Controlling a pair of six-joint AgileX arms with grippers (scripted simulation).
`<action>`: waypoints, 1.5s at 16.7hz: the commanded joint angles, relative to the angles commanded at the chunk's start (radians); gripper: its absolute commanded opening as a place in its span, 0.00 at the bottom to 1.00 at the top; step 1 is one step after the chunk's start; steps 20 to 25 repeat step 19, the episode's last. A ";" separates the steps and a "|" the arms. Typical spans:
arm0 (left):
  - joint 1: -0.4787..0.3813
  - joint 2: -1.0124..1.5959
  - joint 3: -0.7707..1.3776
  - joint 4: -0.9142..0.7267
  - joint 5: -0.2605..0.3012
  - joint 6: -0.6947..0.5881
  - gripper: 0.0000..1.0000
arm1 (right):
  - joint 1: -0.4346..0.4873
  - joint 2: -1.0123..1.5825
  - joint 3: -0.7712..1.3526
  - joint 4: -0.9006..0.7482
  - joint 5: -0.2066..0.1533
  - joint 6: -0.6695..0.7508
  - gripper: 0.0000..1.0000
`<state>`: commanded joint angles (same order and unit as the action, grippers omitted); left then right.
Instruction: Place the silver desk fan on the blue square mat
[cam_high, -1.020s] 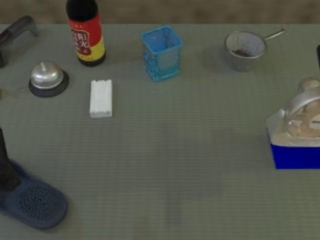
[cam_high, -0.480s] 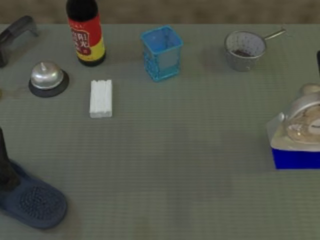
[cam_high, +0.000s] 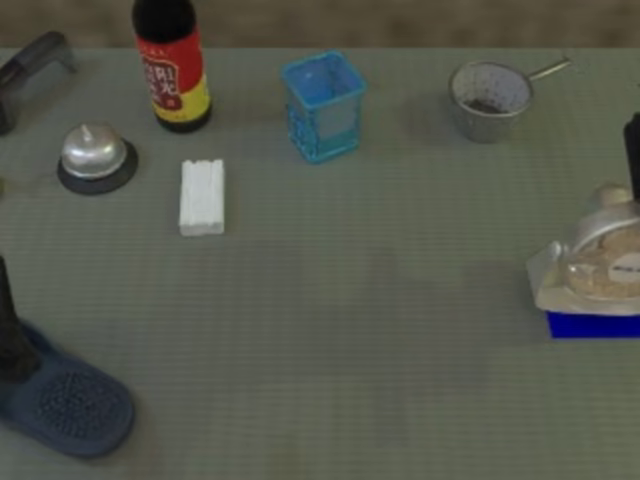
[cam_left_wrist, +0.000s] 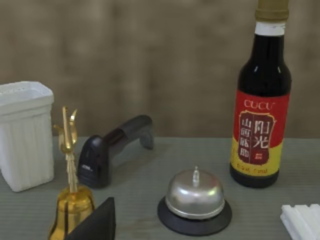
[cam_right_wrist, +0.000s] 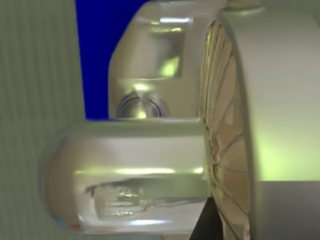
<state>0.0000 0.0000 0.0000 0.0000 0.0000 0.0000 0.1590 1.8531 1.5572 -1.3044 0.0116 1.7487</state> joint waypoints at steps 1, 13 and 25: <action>0.000 0.000 0.000 0.000 0.000 0.000 1.00 | 0.000 0.000 0.000 0.000 0.000 0.000 0.08; 0.000 0.000 0.000 0.000 0.000 0.000 1.00 | 0.000 0.000 0.000 0.000 0.000 0.000 0.98; 0.000 0.000 0.000 0.000 0.000 0.000 1.00 | 0.000 0.000 0.000 0.000 0.000 0.000 1.00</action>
